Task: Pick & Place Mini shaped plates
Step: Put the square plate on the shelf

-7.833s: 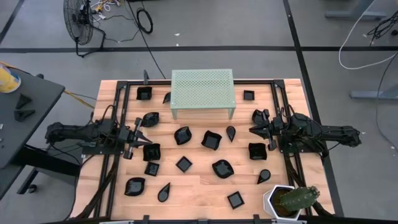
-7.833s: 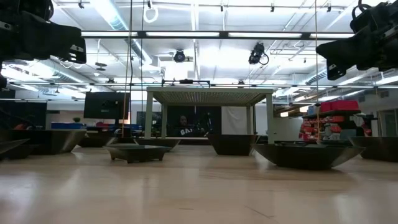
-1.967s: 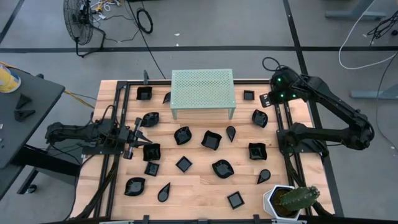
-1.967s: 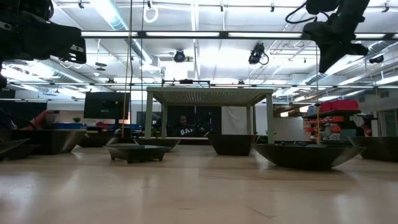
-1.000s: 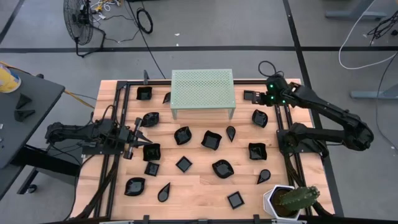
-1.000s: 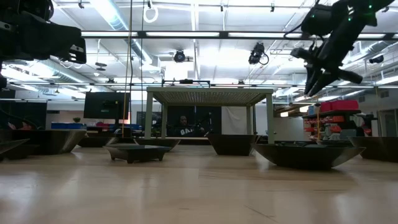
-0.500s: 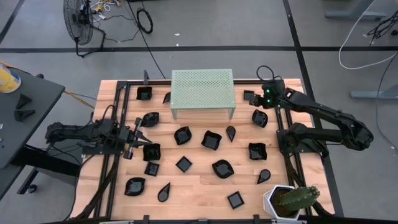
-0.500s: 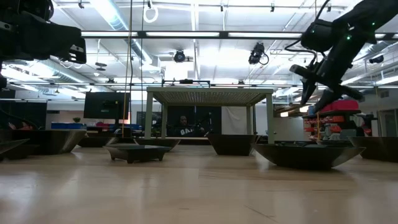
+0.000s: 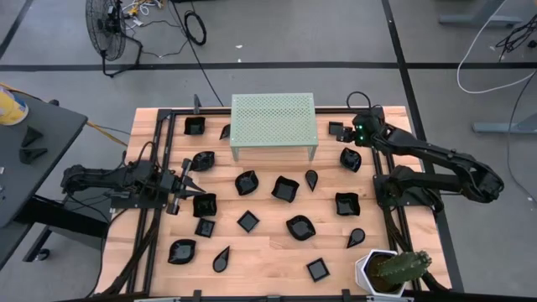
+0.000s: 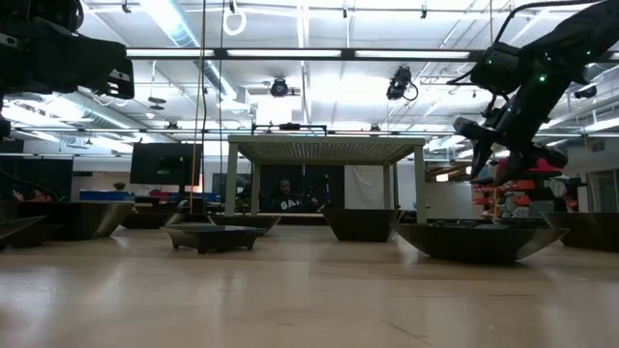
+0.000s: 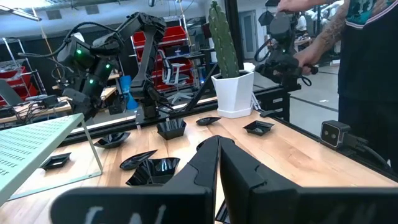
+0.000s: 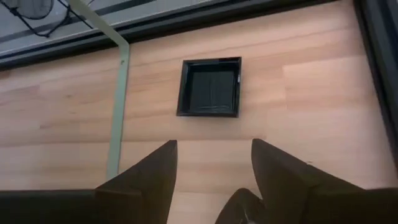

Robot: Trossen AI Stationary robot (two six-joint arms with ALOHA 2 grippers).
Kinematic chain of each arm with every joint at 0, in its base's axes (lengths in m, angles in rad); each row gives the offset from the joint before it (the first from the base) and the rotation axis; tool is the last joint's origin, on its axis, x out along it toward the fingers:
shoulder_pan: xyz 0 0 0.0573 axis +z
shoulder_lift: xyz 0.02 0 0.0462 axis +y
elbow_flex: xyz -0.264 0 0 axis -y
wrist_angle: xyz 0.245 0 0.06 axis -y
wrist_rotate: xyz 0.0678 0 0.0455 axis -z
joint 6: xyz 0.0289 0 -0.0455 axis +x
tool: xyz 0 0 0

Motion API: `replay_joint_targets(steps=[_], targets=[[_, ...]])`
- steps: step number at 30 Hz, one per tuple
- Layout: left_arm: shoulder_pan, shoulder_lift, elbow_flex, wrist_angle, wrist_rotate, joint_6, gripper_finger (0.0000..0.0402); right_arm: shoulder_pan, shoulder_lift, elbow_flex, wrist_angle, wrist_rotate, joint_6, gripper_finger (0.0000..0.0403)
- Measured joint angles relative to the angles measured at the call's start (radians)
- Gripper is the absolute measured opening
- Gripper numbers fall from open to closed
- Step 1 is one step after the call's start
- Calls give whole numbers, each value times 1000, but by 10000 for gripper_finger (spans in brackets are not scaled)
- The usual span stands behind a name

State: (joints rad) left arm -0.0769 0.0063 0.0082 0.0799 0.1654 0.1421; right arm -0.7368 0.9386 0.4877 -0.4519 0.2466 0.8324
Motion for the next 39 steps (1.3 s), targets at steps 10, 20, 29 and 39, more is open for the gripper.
replay_joint_targets(steps=[10, 20, 29, 39], targets=[[0, 0, 0, 0, 0, 0, 23, 1, 64, -9, 21, -1, 20, 201], [0, 0, 0, 0, 0, 0, 23, 1, 127, -9, 45, -47, 20, 201], [0, 0, 0, 0, 0, 0, 23, 1, 129, -8, 62, -5, -14, 201], [0, 0, 0, 0, 0, 0, 23, 1, 150, -8, 127, 77, -39, 201]])
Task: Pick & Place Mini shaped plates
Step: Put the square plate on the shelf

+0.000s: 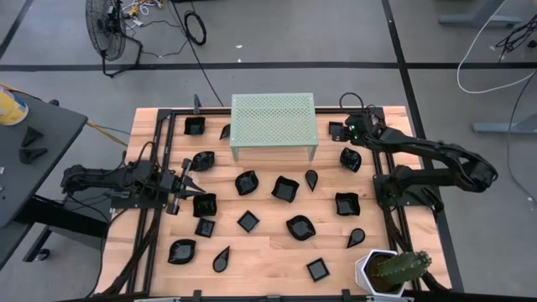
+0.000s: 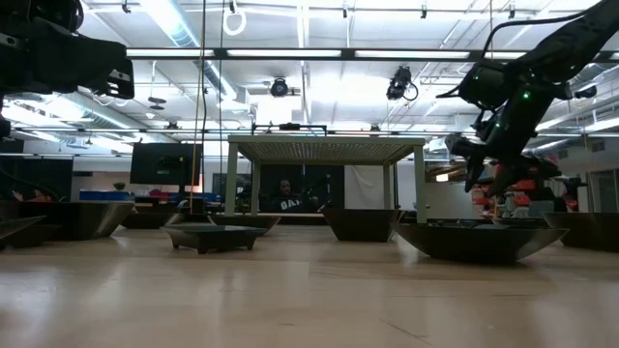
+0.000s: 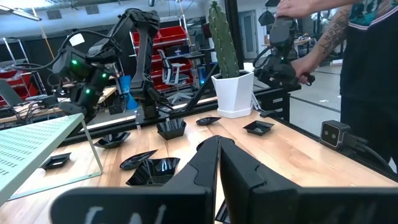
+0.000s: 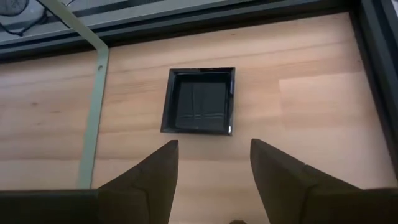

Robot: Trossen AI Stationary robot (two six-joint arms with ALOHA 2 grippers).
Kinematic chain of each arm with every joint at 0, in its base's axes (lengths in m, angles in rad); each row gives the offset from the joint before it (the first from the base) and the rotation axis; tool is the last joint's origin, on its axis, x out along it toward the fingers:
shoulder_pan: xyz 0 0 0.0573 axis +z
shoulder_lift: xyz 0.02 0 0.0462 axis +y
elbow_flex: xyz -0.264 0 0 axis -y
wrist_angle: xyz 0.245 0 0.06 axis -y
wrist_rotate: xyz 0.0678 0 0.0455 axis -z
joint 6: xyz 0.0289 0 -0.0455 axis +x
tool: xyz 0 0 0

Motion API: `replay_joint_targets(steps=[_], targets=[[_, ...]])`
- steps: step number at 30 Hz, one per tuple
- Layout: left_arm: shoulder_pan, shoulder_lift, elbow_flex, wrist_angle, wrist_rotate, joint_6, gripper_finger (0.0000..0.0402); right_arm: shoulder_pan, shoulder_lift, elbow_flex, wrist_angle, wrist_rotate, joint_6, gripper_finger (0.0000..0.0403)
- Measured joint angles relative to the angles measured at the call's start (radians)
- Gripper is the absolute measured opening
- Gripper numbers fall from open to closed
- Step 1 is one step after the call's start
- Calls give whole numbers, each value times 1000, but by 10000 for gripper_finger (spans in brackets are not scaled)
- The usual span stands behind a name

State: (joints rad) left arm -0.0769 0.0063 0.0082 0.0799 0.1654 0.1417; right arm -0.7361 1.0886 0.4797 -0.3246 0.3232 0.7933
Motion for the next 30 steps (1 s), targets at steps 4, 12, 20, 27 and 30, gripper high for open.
replay_joint_targets(steps=[4, 12, 20, 27, 30], targets=[[0, 0, 0, 0, 0, 0, 23, 0, 48, 0, 25, 1, 0, 201], [0, 0, 0, 0, 0, 0, 23, 0, 126, 0, 56, 1, 9, 201], [0, 0, 0, 0, 0, 0, 23, 22, 122, 1, 51, 0, -159, 201], [0, 0, 0, 0, 0, 0, 23, 88, 84, 3, -14, -1, -298, 201], [0, 0, 0, 0, 0, 0, 23, 116, 81, 30, -69, -1, -413, 201]])
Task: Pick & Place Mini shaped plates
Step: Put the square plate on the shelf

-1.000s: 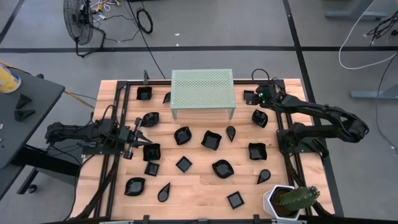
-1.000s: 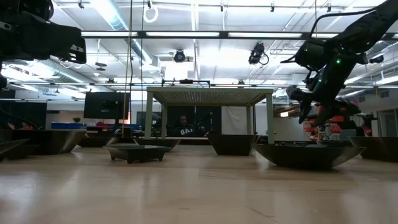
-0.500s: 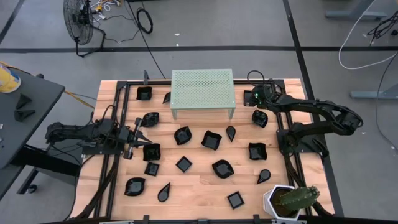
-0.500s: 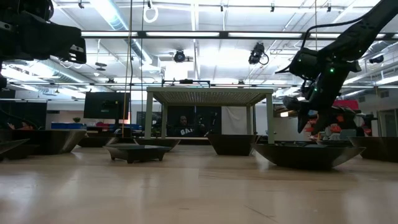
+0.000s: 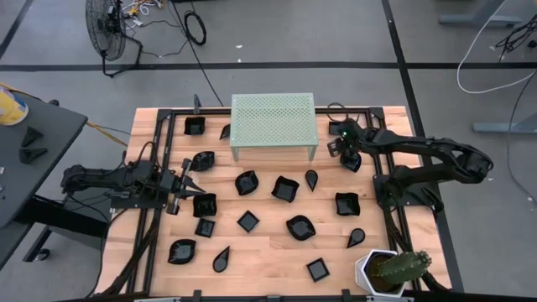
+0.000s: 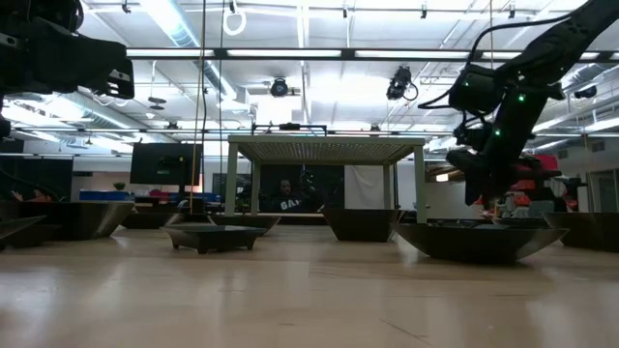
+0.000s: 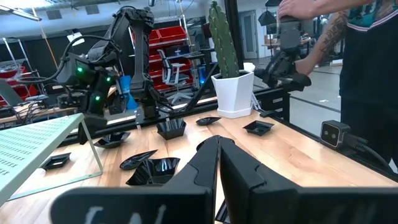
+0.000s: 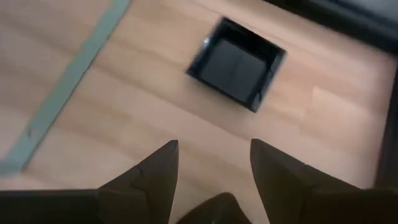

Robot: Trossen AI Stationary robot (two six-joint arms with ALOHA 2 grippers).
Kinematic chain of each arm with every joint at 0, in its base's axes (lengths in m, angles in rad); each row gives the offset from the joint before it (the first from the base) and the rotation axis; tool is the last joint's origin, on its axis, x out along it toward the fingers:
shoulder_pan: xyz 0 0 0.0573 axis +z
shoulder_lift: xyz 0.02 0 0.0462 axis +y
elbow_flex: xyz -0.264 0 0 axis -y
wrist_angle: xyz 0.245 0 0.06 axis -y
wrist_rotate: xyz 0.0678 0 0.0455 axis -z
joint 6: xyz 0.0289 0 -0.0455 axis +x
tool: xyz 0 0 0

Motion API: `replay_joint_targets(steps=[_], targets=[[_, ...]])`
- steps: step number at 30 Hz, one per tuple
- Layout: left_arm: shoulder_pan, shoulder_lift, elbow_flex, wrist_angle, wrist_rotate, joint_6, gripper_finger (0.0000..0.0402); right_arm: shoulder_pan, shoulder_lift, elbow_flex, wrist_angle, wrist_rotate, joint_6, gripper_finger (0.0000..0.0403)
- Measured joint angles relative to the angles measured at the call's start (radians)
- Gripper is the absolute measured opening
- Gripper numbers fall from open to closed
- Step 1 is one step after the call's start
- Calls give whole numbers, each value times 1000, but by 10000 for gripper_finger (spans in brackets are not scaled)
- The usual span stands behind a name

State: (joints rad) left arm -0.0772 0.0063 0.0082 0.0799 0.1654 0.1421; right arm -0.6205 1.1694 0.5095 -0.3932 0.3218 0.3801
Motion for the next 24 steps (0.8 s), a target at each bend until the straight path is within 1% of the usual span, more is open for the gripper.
replay_joint_targets(steps=[6, 11, 17, 20, 24], targets=[[0, 0, 0, 0, 0, 0, 23, 58, -1, 57, -65, 0, -298, 201], [0, 0, 0, 0, 0, 0, 23, 108, -1, 63, -116, 14, -507, 201], [0, 0, 0, 0, 0, 0, 23, 144, 0, 63, -121, 127, -672, 201], [0, 0, 0, 0, 0, 0, 23, 145, 0, 63, -108, 135, -743, 201], [0, 0, 0, 0, 0, 0, 23, 145, 0, 63, -98, 135, -783, 201]])
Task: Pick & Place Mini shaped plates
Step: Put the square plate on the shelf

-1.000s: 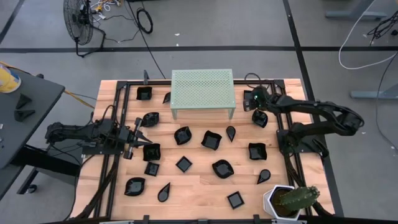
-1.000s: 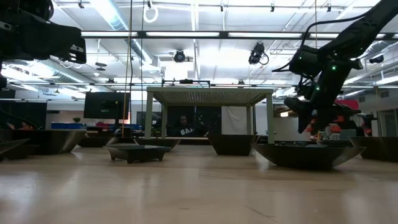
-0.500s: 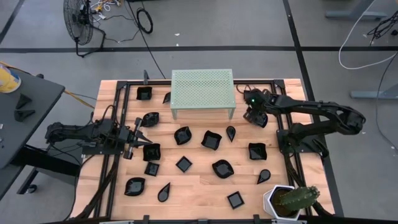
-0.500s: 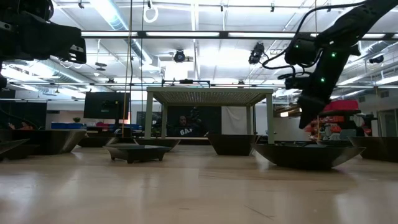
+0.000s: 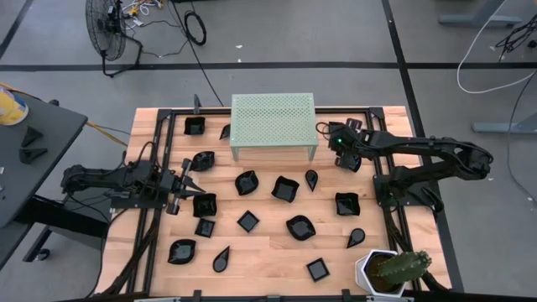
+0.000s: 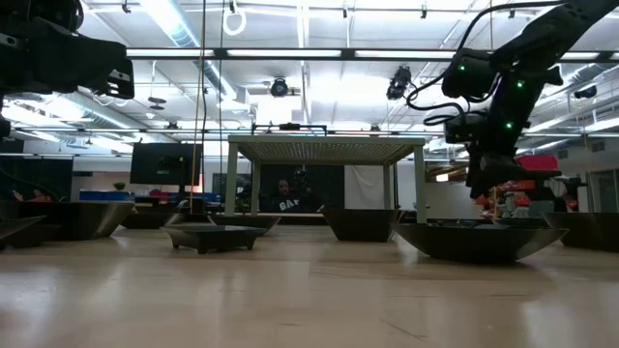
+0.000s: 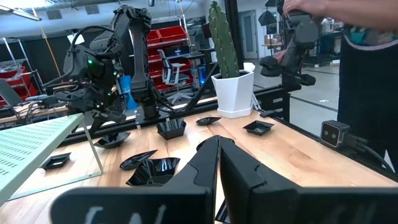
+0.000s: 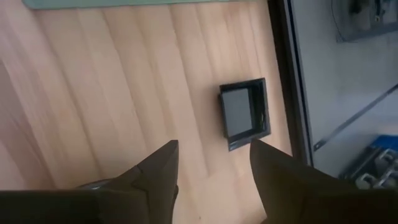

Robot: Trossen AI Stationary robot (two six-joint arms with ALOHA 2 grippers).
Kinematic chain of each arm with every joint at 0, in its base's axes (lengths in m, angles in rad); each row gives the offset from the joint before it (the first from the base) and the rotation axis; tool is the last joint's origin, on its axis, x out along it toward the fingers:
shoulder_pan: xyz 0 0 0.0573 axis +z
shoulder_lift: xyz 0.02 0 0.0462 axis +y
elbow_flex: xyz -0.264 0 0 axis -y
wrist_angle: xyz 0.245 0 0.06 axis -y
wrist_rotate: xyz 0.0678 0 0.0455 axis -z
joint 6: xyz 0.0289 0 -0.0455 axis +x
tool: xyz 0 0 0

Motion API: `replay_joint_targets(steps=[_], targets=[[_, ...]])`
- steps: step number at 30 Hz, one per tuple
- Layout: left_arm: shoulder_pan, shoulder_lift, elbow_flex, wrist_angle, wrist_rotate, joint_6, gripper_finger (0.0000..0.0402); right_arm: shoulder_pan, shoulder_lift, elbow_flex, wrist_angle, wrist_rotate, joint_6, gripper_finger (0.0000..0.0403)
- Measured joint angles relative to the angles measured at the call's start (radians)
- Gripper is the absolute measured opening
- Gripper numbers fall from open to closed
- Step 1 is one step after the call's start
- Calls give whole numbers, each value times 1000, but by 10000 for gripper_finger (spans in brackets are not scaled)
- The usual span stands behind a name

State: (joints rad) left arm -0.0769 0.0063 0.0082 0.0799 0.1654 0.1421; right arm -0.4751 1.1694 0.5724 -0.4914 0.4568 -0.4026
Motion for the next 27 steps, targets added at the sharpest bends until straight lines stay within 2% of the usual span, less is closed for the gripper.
replay_joint_targets(steps=[6, 11, 17, 24, 27], targets=[[0, 0, 0, 0, 0, 0, 23, 17, 3, -36, 94, -1, -129, 201], [0, 0, 0, 0, 0, 0, 23, 22, 29, -68, 173, 0, -171, 201], [0, 0, 0, 0, 0, 0, 23, 8, 112, -81, 234, 0, -222, 201], [0, 0, 0, 0, 0, 0, 23, -23, 227, -82, 318, 133, -227, 201], [0, 0, 0, 0, 0, 0, 23, -30, 256, -82, 354, 146, -234, 201]])
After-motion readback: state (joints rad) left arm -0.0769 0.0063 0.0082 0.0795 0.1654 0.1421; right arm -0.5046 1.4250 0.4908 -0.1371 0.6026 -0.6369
